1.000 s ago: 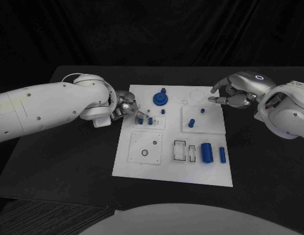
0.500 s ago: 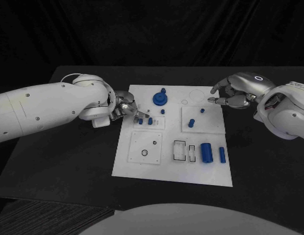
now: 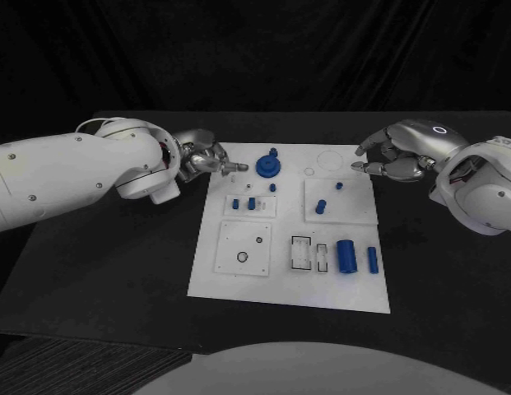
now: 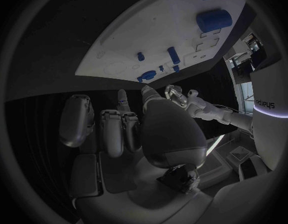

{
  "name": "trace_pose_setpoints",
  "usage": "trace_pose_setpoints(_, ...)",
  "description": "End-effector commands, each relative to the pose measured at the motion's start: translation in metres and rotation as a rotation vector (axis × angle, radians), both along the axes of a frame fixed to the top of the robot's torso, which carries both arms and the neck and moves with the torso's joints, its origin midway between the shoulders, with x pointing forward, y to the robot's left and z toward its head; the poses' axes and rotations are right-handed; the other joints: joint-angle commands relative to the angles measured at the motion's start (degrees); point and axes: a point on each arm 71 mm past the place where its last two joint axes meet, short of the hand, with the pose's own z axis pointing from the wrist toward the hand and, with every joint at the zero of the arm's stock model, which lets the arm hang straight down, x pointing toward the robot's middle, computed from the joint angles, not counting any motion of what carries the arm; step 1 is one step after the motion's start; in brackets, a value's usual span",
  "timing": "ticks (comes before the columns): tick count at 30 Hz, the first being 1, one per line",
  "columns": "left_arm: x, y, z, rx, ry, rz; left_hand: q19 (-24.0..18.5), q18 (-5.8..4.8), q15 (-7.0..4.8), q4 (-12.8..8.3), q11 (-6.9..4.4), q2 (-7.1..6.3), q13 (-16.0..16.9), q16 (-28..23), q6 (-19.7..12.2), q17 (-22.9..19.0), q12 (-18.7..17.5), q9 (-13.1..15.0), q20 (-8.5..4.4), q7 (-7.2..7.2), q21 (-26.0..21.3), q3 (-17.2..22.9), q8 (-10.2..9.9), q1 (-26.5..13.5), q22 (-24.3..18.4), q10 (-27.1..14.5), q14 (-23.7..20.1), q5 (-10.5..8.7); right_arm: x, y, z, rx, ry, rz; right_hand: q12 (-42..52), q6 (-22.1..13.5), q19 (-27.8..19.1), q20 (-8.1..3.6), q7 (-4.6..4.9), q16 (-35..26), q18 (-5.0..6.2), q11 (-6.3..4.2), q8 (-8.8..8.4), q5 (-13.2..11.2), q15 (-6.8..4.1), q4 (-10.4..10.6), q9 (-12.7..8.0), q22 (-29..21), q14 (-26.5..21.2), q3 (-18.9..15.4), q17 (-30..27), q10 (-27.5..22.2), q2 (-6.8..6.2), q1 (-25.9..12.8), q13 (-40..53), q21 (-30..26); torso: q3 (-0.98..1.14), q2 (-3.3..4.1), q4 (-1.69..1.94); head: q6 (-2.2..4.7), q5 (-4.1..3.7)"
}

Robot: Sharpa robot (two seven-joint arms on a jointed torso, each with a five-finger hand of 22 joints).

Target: Assemble the parts on the task board

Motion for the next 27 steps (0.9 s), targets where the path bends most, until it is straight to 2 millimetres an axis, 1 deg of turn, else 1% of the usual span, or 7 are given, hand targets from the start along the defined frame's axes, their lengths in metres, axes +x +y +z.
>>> trace_pose_setpoints(1,0.005,-0.009,0.029,-0.157,-0.307,-0.145,-0.7,0.7,1.47,-1.4,1.9,-0.01,15.0,0.2,-5.3,15.1,0.0,-5.7,1.0,2.13,-1.2,1.6,-9.2,8.4,11.8,5.9,6.0,6.81,-0.001,0.001,0.006,0.029,-0.044,-0.003,0.2,0.4,-0.3,0.15,-0.06,0.0,0.61,0.35,-0.24,0.3,0.28,-0.1,-0.1,9.5,5.3,-0.1,13.2,6.0,-0.04,0.5,15.1,0.0,0.0,0.0,0.01,-0.01,0.0)
trace_pose_setpoints(3,0.005,-0.013,0.035,-0.148,-0.402,-0.238,-2.2,1.14,2.15,-2.3,2.55,-0.24,13.7,0.2,-4.0,15.1,-1.2,-9.3,1.53,2.45,-3.0,2.5,-11.9,12.9,11.2,4.2,6.0,7.83,-0.002,0.001,0.007,0.033,-0.05,0.001,0.2,0.4,-0.3,0.15,-0.06,0.1,0.59,0.35,-0.23,0.3,0.28,-0.1,-0.1,9.5,5.3,-0.1,13.3,6.0,-0.05,0.5,15.1,0.1,0.01,0.0,0.02,-0.01,-0.06)
trace_pose_setpoints(5,0.004,-0.018,0.039,-0.119,-0.482,-0.325,-3.6,1.4,2.36,-4.9,2.87,-0.58,8.8,0.1,-4.9,15.0,-6.3,-13.9,2.14,3.15,-4.3,5.1,-16.0,19.9,10.8,-3.2,5.9,2.84,-0.002,0.002,0.008,0.034,-0.052,0.004,0.2,0.4,-0.3,0.15,-0.06,0.1,0.58,0.35,-0.22,0.4,0.28,-0.1,-0.1,9.5,5.3,-0.1,13.3,6.0,-0.06,0.6,15.1,0.2,0.01,0.01,0.02,-0.01,-0.23)
trace_pose_setpoints(8,0.004,-0.026,0.04,-0.063,-0.552,-0.427,-6.5,1.96,3.51,-3.3,4.2,-2.6,-18.0,-3.1,-7.6,10.8,-39.9,-22.3,3.31,3.65,-7.4,7.1,-22.9,23.2,9.9,-40.1,0.7,0.92,-0.002,0.002,0.008,0.034,-0.052,0.007,0.2,0.4,-0.3,0.15,-0.06,0.1,0.58,0.35,-0.22,0.4,0.28,-0.1,-0.1,9.5,5.3,-0.1,13.3,6.0,-0.06,0.6,15.1,0.2,0.02,0.02,0.0,-0.01,-0.33)
trace_pose_setpoints(10,0.004,-0.033,0.036,-0.019,-0.591,-0.49,-6.3,2.0,4.64,-2.2,4.85,-4.47,-28.1,-13.8,-7.5,-1.6,-52.2,-29.7,3.78,3.61,-6.9,9.3,-27.6,25.8,10.0,-42.7,-11.4,1.59,-0.001,0.002,0.008,0.033,-0.052,0.009,0.2,0.5,-0.3,0.15,-0.05,0.0,0.58,0.35,-0.18,0.5,0.28,0.0,-0.1,9.5,5.3,-0.1,13.3,6.0,-0.06,0.6,15.1,0.2,0.01,0.0,0.02,-0.01,-0.32)
trace_pose_setpoints(14,0.006,-0.044,0.026,0.056,-0.636,-0.568,-3.9,1.6,3.66,-3.4,5.0,-7.24,-39.3,-14.2,-5.1,-3.5,-63.1,-38.5,3.7,1.64,-4.3,12.8,-30.6,29.6,10.8,-44.6,-8.6,3.22,-0.001,0.003,0.007,0.032,-0.05,0.011,0.2,0.5,-0.3,0.15,-0.05,0.0,0.58,0.35,-0.18,0.5,0.28,0.0,-0.1,9.5,5.3,-0.1,13.3,6.0,-0.06,0.6,15.1,0.2,0.01,0.05,0.0,-0.01,0.01)
trace_pose_setpoints(27,0.007,-0.077,-0.007,0.2,-0.629,-0.689,-2.5,1.33,2.13,-5.8,3.28,-10.37,-51.6,-16.2,0.0,-8.7,-70.1,-48.9,2.64,1.09,-3.3,17.3,-30.4,29.8,11.1,-38.6,-8.2,3.86,-0.003,0.001,0.005,0.028,-0.041,0.011,0.2,0.6,-0.3,0.15,-0.05,0.1,0.59,0.35,-0.17,0.5,0.28,0.0,-0.1,9.5,5.3,-0.1,13.3,6.0,-0.05,0.6,15.1,0.1,-0.13,0.06,0.07,-0.01,-0.14)
